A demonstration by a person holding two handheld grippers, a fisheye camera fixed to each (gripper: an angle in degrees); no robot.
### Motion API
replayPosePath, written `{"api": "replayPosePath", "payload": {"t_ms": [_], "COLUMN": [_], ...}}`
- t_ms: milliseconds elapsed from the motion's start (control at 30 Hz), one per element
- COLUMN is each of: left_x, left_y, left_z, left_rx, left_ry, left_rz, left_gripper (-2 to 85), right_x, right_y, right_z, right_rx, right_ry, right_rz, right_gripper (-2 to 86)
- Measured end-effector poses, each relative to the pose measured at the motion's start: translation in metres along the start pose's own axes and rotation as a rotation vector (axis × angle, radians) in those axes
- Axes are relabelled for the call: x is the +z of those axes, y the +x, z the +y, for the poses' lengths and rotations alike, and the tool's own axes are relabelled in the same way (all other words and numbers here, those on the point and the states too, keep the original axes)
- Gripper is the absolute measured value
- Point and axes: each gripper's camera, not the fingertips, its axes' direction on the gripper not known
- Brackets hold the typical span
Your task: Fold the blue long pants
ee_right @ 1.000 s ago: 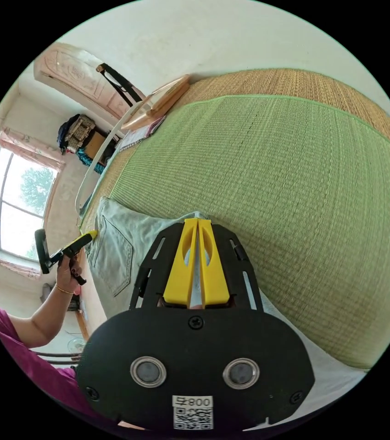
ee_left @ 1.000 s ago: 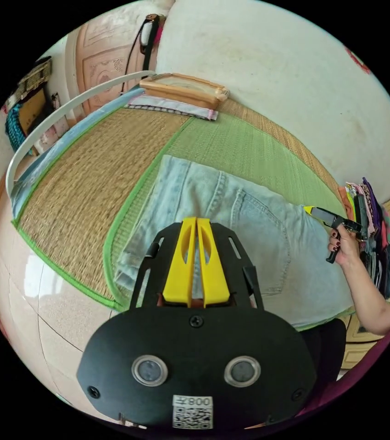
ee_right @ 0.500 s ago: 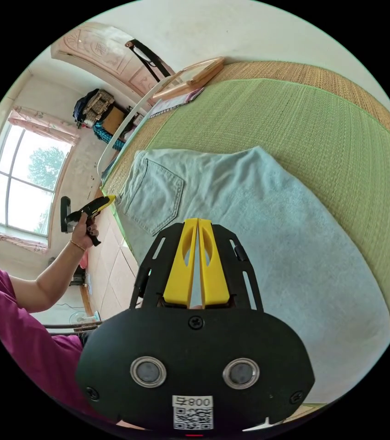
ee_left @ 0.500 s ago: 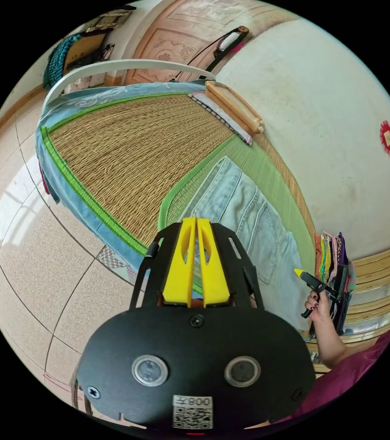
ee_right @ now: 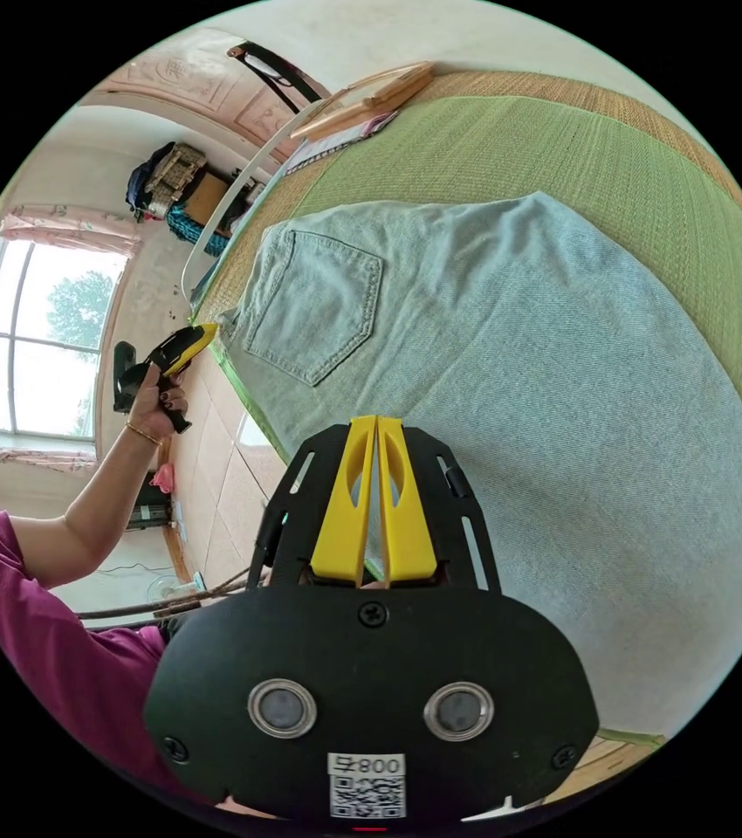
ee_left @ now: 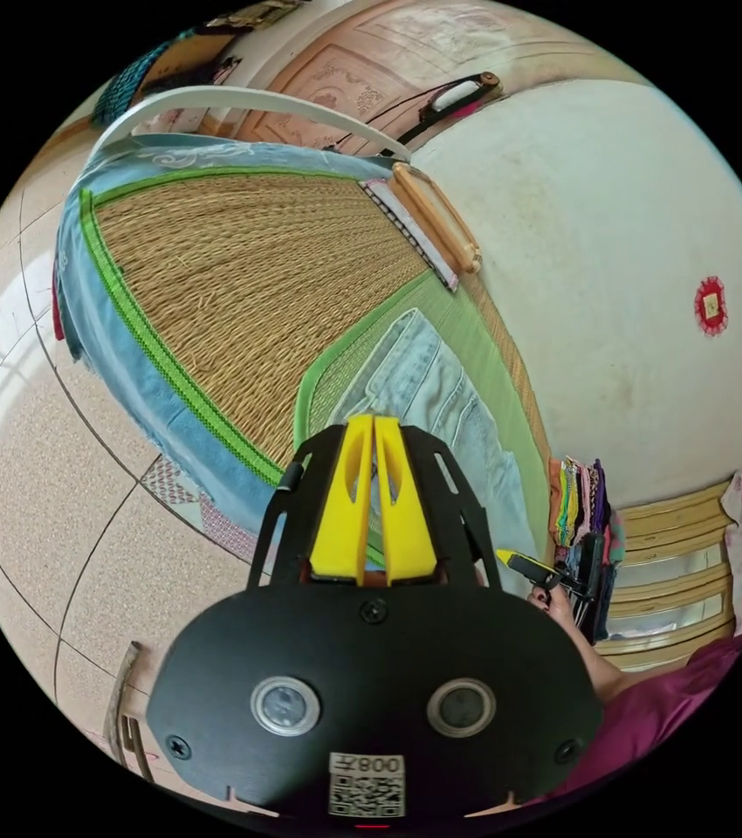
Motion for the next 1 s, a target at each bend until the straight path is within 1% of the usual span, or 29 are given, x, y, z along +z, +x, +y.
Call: {"api": "replayPosePath", "payload": {"t_ms": [67, 133, 267, 333, 467, 633, 733, 833, 900, 1000], "left_x": [-0.022, -0.029, -0.024, -0.02, -0.025, -0.063, -0.075, -0.065, -0.066, -0.082], "left_y": [-0.005, -0.009, -0.017, -0.016, -0.005, 0.024, 0.042, 0.043, 0.05, 0.089], "left_z": [-0.002, -0.007, -0.026, -0.035, -0.058, -0.075, -0.082, -0.095, -0.105, -0.122], "left_rx": [0.014, 0.024, 0.0, 0.0, 0.023, 0.08, 0.105, 0.051, 0.016, 0.056], "left_ry": [0.043, 0.049, 0.002, -0.022, -0.07, -0.019, -0.022, -0.067, -0.061, -0.034], "left_rz": [-0.001, 0.028, 0.066, 0.025, -0.031, 0.016, -0.036, -0.064, -0.027, -0.052], "left_gripper": [1.4, 2.1, 7.3, 7.6, 4.7, 3.3, 3.1, 3.3, 3.4, 4.0], "right_x": [-0.003, -0.002, 0.008, 0.008, 0.0, -0.015, -0.021, -0.003, 0.003, -0.004], "right_y": [-0.008, -0.014, -0.023, -0.027, -0.026, -0.03, -0.038, -0.036, -0.03, -0.027], "right_z": [-0.003, -0.005, -0.009, -0.009, -0.01, -0.008, -0.005, -0.003, 0.003, 0.01], "right_rx": [-0.015, -0.023, -0.017, -0.022, -0.006, -0.01, -0.035, -0.029, -0.023, -0.02], "right_ry": [-0.002, -0.01, -0.037, -0.042, -0.036, -0.019, -0.006, -0.061, -0.05, -0.061], "right_rz": [0.002, 0.004, 0.001, 0.021, 0.02, 0.008, 0.005, 0.038, 0.033, 0.035], "right_gripper": [0.0, 0.0, 0.1, 0.1, 0.1, 0.1, 0.1, 0.1, 0.1, 0.1]}}
